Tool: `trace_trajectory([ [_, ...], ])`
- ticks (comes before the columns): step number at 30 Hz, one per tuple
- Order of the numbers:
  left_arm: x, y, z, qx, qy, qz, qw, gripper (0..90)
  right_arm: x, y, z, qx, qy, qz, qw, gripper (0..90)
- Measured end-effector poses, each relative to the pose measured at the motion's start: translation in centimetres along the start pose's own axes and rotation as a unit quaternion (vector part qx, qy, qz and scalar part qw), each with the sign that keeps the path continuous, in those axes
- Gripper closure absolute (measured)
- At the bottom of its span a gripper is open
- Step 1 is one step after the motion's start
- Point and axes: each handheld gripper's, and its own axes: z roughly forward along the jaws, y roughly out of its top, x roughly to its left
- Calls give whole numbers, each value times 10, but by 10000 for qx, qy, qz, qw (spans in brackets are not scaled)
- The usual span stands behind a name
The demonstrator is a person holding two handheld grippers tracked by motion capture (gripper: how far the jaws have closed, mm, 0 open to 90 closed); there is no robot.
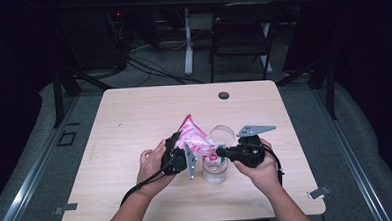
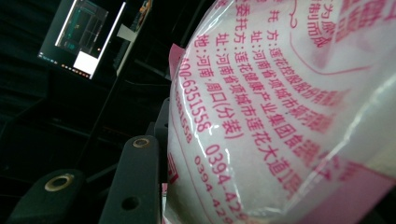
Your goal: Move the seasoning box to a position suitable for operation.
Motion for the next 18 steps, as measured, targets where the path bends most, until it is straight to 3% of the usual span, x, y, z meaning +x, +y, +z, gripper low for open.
trace_trajectory([
  [18, -1, 4, -3, 28, 176, 222, 9996, 636, 0, -4, 6, 56, -283, -204, 9994, 900],
])
